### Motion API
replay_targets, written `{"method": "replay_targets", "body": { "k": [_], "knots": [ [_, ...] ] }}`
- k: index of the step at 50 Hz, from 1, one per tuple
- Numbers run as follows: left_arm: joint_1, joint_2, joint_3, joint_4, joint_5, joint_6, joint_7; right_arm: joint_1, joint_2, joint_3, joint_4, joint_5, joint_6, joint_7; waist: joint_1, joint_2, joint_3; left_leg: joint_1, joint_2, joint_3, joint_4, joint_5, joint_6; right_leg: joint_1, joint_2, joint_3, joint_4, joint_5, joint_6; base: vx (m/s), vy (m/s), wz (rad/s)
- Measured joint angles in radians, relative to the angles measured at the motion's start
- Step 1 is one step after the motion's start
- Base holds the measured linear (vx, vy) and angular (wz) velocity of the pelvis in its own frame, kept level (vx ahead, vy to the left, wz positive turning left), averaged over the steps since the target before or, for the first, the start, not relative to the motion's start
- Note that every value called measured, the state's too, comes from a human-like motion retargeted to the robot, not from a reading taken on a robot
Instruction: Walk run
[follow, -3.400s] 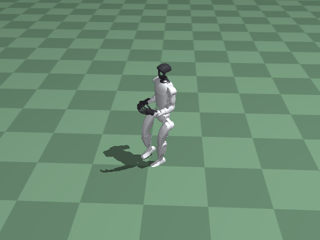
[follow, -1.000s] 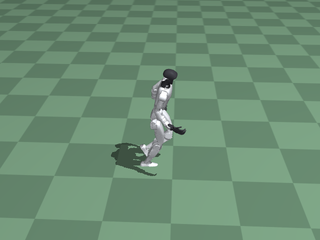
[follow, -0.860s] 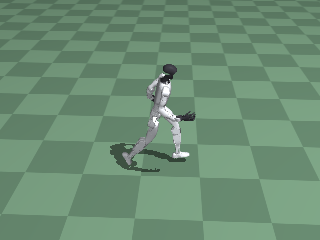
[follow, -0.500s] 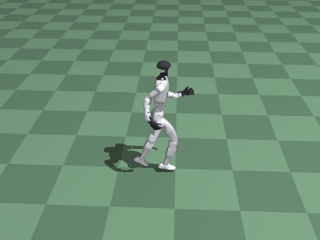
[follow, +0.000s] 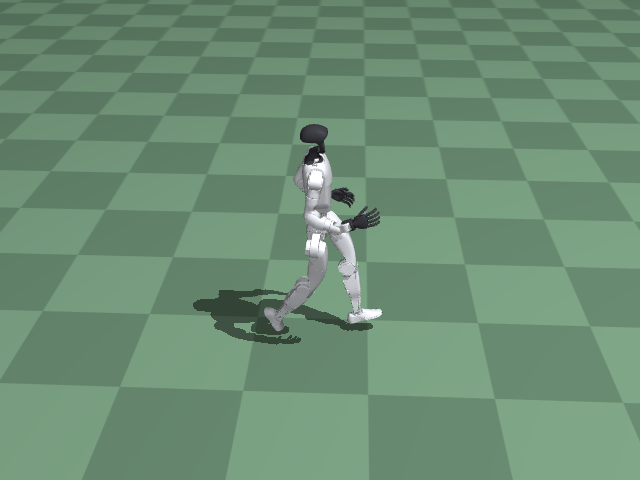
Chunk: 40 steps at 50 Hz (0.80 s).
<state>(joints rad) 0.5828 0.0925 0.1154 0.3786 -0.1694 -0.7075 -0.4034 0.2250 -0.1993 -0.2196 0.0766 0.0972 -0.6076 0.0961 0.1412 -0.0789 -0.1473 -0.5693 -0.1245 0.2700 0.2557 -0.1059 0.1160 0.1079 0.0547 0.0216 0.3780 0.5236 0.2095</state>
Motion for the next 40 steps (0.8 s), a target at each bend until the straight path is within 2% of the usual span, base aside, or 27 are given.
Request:
{"method": "replay_targets", "body": {
  "k": [2,3,5,6,7,8,9,10,12,13,15,17,19,22,25,26,27,28,29,30,32,33,35,37,40],
  "knots": [
    [-0.009,-0.002,0.022,-0.047,0.001,0.001,0.03,0.019,-0.003,0.0,-0.048,-0.034,0.016,0.013,0.03,-0.003,0.033,0.004,0.032,-0.015,-0.137,-0.041,-0.116,0.047,0.051,0.03,0.086,0.0,0.052,2.06,-0.47,-0.17],
    [-0.022,0.002,0.024,-0.075,0.006,0.003,0.05,0.025,0.001,-0.001,-0.071,-0.057,0.024,0.014,0.016,0.025,0.043,0.014,0.054,-0.05,-0.171,-0.049,-0.121,0.072,0.107,0.047,0.088,0.0,0.051,2.62,-0.37,0.43],
    [-0.054,0.016,0.036,-0.136,0.045,-0.01,0.112,0.022,0.003,0.018,-0.088,-0.129,0.032,0.006,0.017,0.121,0.058,0.03,0.138,-0.129,-0.17,-0.082,-0.161,0.123,0.218,0.022,0.083,0.0,0.011,2.53,-0.38,0.13],
    [-0.08,0.019,0.035,-0.171,0.099,-0.021,0.17,0.012,0.002,0.031,-0.081,-0.189,0.035,-0.002,0.011,0.148,0.071,0.038,0.151,-0.158,-0.117,0.059,-0.101,0.103,0.222,-0.036,0.186,-0.069,-0.021,2.03,-0.46,0.13],
    [-0.1,0.021,0.031,-0.2,0.158,-0.032,0.233,0.013,0.007,0.048,-0.069,-0.25,0.036,-0.007,-0.015,0.16,0.069,0.035,0.136,-0.188,-0.026,0.131,-0.02,0.068,0.23,-0.096,0.283,-0.13,-0.055,2.16,-0.53,1.11],
    [-0.111,0.023,0.018,-0.219,0.227,-0.041,0.301,0.036,0.024,0.072,-0.048,-0.313,0.035,-0.005,-0.081,0.142,0.032,0.01,0.068,-0.221,0.14,0.065,0.104,0.004,0.243,-0.163,0.364,-0.172,-0.092,2.47,-0.4,1.36],
    [-0.142,0.004,0.018,-0.208,0.264,-0.061,0.34,0.07,0.041,0.078,-0.012,-0.357,0.026,0.008,-0.103,0.125,0.011,0.0,0.03,-0.267,0.259,0.01,0.124,-0.066,0.212,-0.185,0.49,-0.243,-0.142,2.58,-0.17,0.96],
    [-0.185,-0.025,0.023,-0.181,0.285,-0.088,0.363,0.11,0.058,0.075,0.033,-0.392,0.012,0.025,-0.103,0.108,-0.004,-0.002,0.006,-0.319,0.354,-0.039,0.09,-0.137,0.157,-0.185,0.637,-0.33,-0.199,2.25,-0.13,0.15],
    [-0.333,-0.07,0.083,-0.141,0.156,-0.102,0.302,0.127,0.067,0.2,0.087,-0.33,0.011,0.056,-0.18,0.095,-0.001,0.04,0.047,-0.201,0.46,-0.147,0.095,-0.321,0.1,-0.086,0.748,-0.462,-0.199,2.0,-0.27,0.18],
    [-0.379,-0.09,0.019,-0.142,0.089,-0.086,0.275,0.148,0.068,0.216,0.101,-0.277,0.015,0.094,-0.176,0.108,-0.025,0.11,0.05,-0.207,0.423,-0.175,0.09,-0.38,0.092,-0.063,0.685,-0.497,-0.202,1.99,-0.24,0.53],
    [-0.427,-0.073,-0.093,-0.186,-0.058,-0.049,0.222,0.216,0.057,0.17,0.11,-0.193,0.02,0.172,-0.189,0.119,-0.057,0.228,0.024,-0.229,0.334,-0.153,0.069,-0.488,0.037,-0.038,0.521,-0.528,-0.226,1.92,-0.22,0.94],
    [-0.457,-0.025,-0.129,-0.228,-0.084,-0.038,0.196,0.277,0.051,0.111,0.106,-0.168,0.006,0.169,-0.244,0.139,-0.052,0.343,0.009,-0.272,0.229,-0.025,0.024,-0.56,-0.024,-0.046,0.296,-0.516,-0.229,1.7,-0.31,1.38],
    [-0.475,0.023,-0.146,-0.257,-0.057,-0.019,0.183,0.332,0.043,0.063,0.11,-0.156,-0.013,0.144,-0.31,0.153,-0.043,0.46,0.004,-0.318,0.131,0.155,-0.036,-0.583,-0.058,-0.011,0.039,-0.524,-0.194,1.77,-0.37,1.58],
    [-0.481,0.084,-0.163,-0.3,-0.011,0.023,0.172,0.391,0.035,0.02,0.12,-0.135,-0.018,0.132,-0.388,0.175,-0.013,0.618,0.033,-0.388,0.051,0.423,-0.142,-0.576,-0.092,0.081,-0.266,-0.6,-0.161,1.53,-0.42,1.16],
    [-0.472,0.125,-0.168,-0.355,0.004,0.052,0.161,0.409,0.037,-0.008,0.101,-0.11,-0.008,0.159,-0.405,0.158,0.009,0.72,0.07,-0.334,0.083,0.592,-0.246,-0.545,-0.143,0.052,-0.388,-0.71,-0.105,1.9,-0.82,0.53],
    [-0.474,0.135,-0.171,-0.364,0.002,0.055,0.164,0.399,0.038,-0.013,0.088,-0.108,-0.005,0.156,-0.425,0.13,0.023,0.731,0.071,-0.312,0.16,0.614,-0.246,-0.539,-0.177,0.034,-0.343,-0.687,-0.085,1.42,-0.66,1.01],
    [-0.476,0.144,-0.171,-0.37,0.001,0.058,0.166,0.384,0.04,-0.013,0.076,-0.109,-0.002,0.149,-0.448,0.103,0.035,0.732,0.066,-0.3,0.246,0.627,-0.241,-0.534,-0.204,0.019,-0.293,-0.597,-0.077,1.25,-0.64,1.38],
    [-0.478,0.154,-0.163,-0.37,-0.001,0.059,0.165,0.361,0.04,-0.005,0.064,-0.114,0.0,0.136,-0.475,0.075,0.04,0.713,0.051,-0.308,0.352,0.62,-0.224,-0.53,-0.217,0.009,-0.234,-0.372,-0.093,1.53,-0.87,0.49],
    [-0.447,0.151,-0.144,-0.357,0.008,0.052,0.146,0.355,0.042,0.025,0.061,-0.12,-0.003,0.116,-0.451,0.078,0.025,0.688,0.052,-0.274,0.452,0.583,-0.201,-0.531,-0.135,0.076,-0.157,-0.41,-0.176,1.84,-1.07,-0.85],
    [-0.399,0.141,-0.12,-0.336,0.023,0.041,0.116,0.358,0.045,0.066,0.064,-0.125,-0.009,0.091,-0.402,0.095,0.001,0.659,0.06,-0.22,0.547,0.53,-0.173,-0.534,-0.007,0.18,-0.073,-0.578,-0.294,1.77,-0.91,-0.45],
    [-0.349,0.058,-0.104,-0.21,0.066,0.006,0.035,0.241,0.097,0.031,0.171,-0.098,-0.039,0.056,-0.41,0.142,0.005,0.514,0.116,-0.338,0.809,0.351,-0.145,-0.543,-0.079,-0.026,0.085,-0.669,-0.259,1.47,-0.53,1.14],
    [-0.328,0.0,-0.088,-0.137,0.073,0.0,0.022,0.169,0.113,-0.007,0.234,-0.065,-0.036,0.086,-0.402,0.143,-0.012,0.443,0.106,-0.315,0.856,0.277,-0.096,-0.515,-0.08,-0.037,0.083,-0.701,-0.264,1.26,-0.34,0.6],
    [-0.271,-0.102,-0.097,-0.043,0.028,0.002,0.017,0.084,0.142,0.048,0.285,-0.014,-0.026,0.096,-0.361,0.124,-0.034,0.328,0.087,-0.205,0.857,0.131,-0.017,-0.46,-0.059,-0.009,0.061,-0.725,-0.289,1.04,-0.18,-0.54],
    [-0.209,-0.147,-0.107,-0.005,-0.037,0.01,-0.006,0.03,0.154,0.094,0.268,0.041,-0.051,0.069,-0.303,0.112,-0.019,0.214,0.08,-0.137,0.801,0.016,0.016,-0.396,-0.045,0.005,0.001,-0.688,-0.283,1.2,-0.12,-0.37],
    [-0.12,-0.139,-0.08,0.011,-0.035,-0.004,-0.023,-0.014,0.146,0.12,0.219,0.076,-0.088,0.025,-0.245,0.083,-0.012,0.107,0.008,-0.132,0.568,-0.058,0.005,-0.271,-0.056,-0.085,-0.153,-0.56,-0.242,0.92,-0.17,0.51]
  ]
}}
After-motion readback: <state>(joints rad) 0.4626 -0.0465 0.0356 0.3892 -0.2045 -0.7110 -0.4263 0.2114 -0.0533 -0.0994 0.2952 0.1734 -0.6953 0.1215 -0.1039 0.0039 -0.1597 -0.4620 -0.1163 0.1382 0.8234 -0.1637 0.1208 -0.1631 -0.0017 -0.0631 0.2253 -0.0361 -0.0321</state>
